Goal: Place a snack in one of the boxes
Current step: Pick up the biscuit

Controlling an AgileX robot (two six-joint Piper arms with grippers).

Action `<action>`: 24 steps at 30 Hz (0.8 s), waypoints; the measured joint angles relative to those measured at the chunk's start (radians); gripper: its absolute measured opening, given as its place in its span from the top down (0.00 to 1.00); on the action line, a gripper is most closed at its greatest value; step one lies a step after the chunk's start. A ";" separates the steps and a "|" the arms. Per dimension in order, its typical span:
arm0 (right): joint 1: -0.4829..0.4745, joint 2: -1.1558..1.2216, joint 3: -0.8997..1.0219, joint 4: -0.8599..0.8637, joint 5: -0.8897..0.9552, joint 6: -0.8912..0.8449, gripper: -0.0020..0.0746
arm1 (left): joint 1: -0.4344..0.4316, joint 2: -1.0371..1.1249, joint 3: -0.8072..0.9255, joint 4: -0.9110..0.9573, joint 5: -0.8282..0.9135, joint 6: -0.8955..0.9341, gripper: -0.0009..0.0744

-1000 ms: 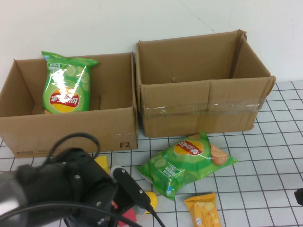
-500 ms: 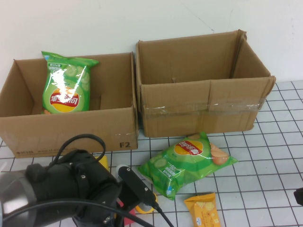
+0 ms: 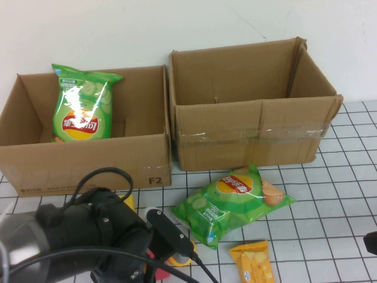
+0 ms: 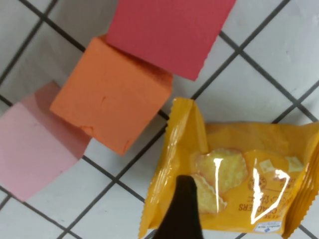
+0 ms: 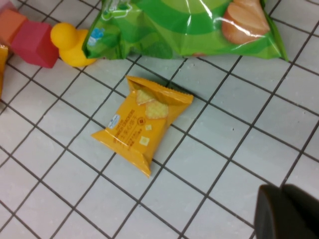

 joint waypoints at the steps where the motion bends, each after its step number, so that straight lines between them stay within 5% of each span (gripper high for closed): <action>1: 0.000 0.000 0.000 0.002 0.000 -0.003 0.98 | 0.000 0.010 0.000 0.000 0.000 -0.007 0.22; 19: 0.000 0.000 0.000 0.005 0.015 -0.020 0.98 | 0.000 0.100 0.000 0.039 -0.044 -0.044 0.23; 24: 0.000 0.000 0.000 0.012 0.015 -0.029 0.98 | 0.000 0.090 0.000 0.043 -0.033 -0.176 0.32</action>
